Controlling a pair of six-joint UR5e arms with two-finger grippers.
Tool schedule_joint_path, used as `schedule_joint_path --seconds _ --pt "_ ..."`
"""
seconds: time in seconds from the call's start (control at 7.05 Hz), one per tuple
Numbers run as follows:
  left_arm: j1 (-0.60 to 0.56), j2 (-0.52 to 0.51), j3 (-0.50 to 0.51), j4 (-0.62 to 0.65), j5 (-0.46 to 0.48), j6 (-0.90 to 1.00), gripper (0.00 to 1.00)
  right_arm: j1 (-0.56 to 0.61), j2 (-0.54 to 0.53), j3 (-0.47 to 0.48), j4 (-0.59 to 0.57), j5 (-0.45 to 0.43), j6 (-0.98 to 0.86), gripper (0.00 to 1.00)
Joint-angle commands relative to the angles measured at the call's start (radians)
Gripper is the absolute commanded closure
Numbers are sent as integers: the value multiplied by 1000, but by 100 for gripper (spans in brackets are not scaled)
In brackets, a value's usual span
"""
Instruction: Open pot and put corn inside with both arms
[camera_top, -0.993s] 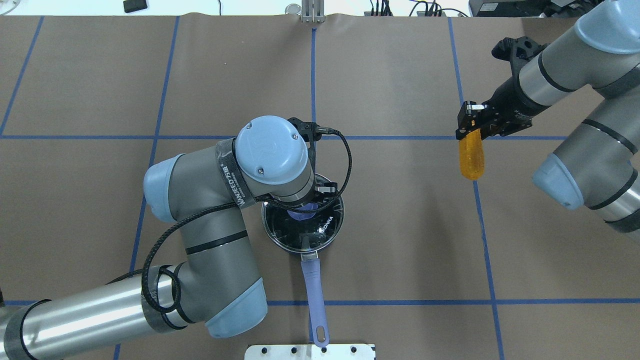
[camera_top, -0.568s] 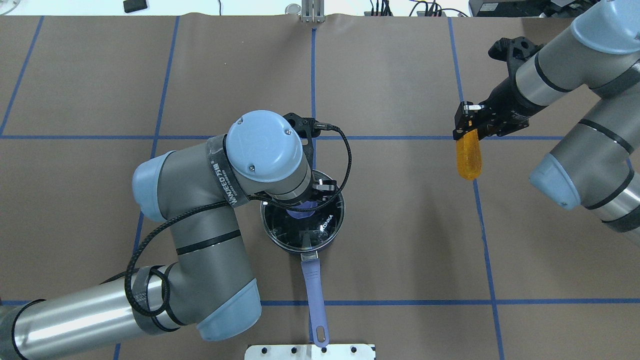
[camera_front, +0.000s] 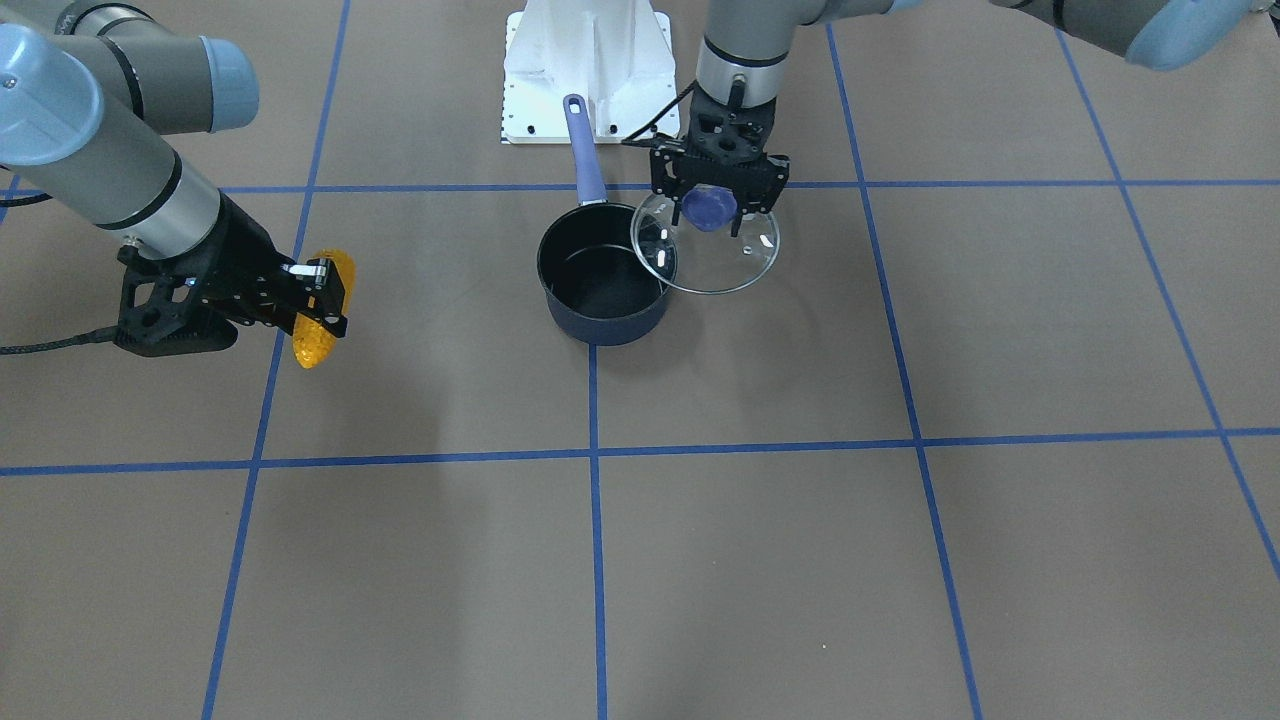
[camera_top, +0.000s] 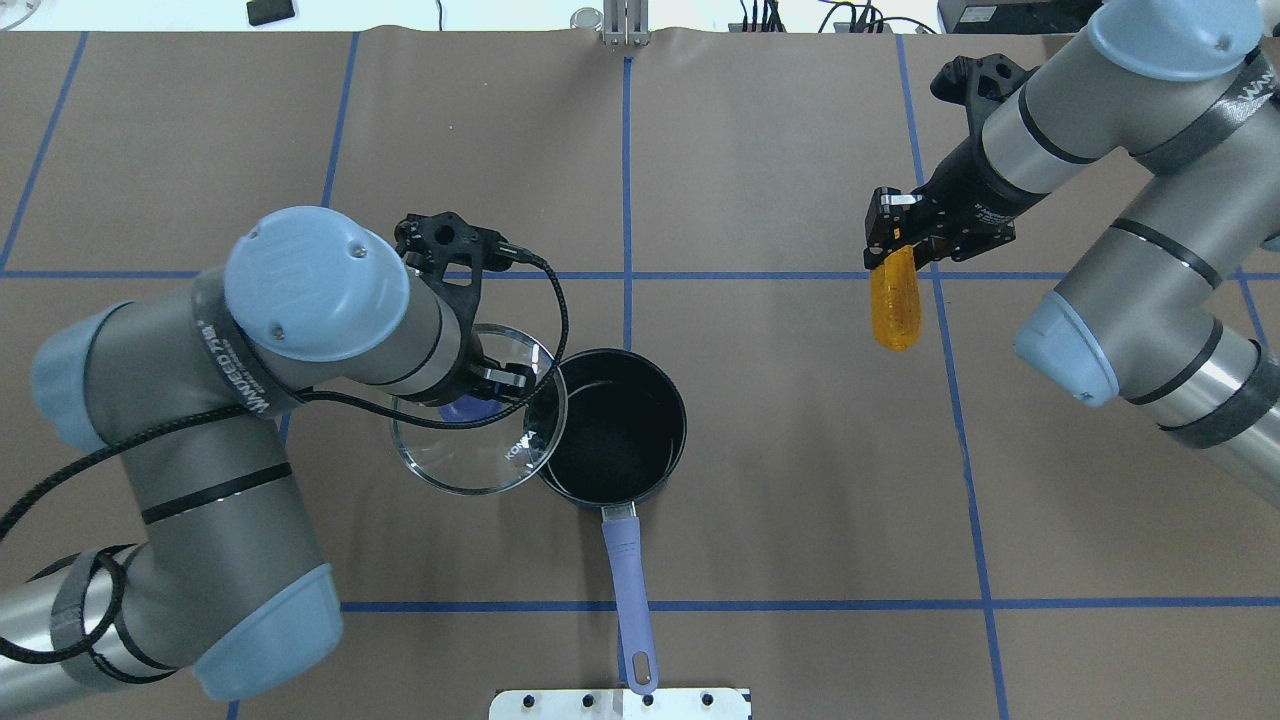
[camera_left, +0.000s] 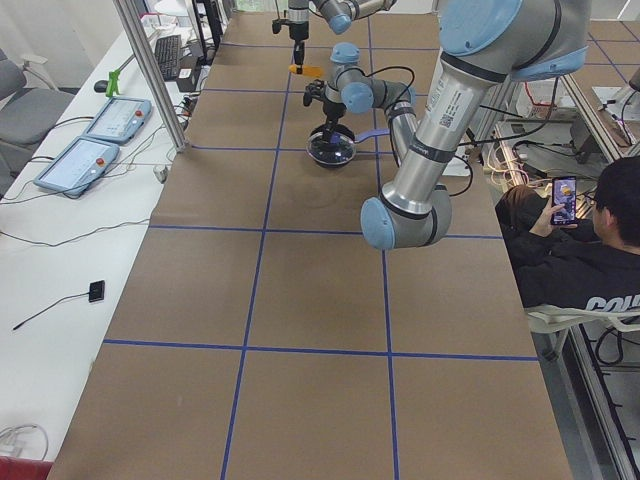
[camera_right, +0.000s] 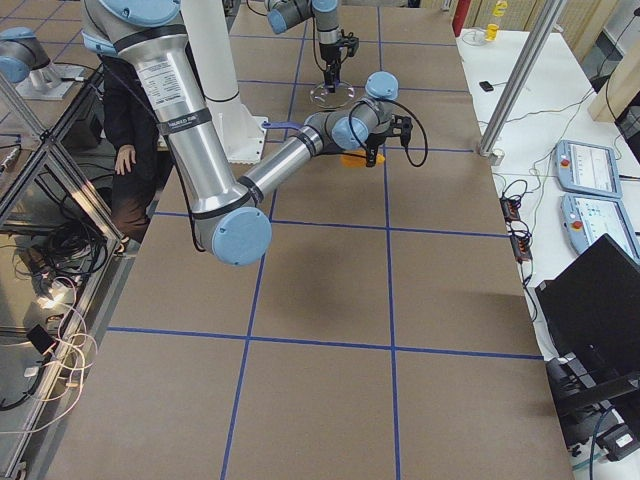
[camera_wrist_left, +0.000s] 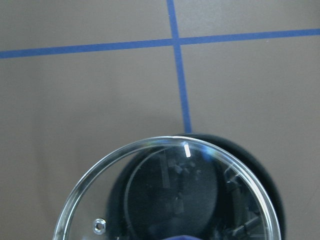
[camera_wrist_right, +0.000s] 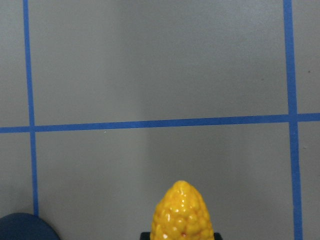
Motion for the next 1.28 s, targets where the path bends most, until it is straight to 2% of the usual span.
schedule_joint_path --seconds 0.0,0.14,0.57,0.85,1.14 --pt "-76 195 -15 -193 -39 101 54 -70 61 -1 -5 -61 100 72" --pt "-148 255 -16 -217 -117 187 54 -103 89 0 -5 -88 145 72" --pt "-244 451 10 -385 -133 356 55 -222 187 -1 -5 -198 288 73" --pt "-323 553 53 -496 -241 448 55 -308 236 -10 -3 -274 331 73" --pt "-338 602 54 -546 -248 460 55 -370 279 -67 0 -349 355 73"
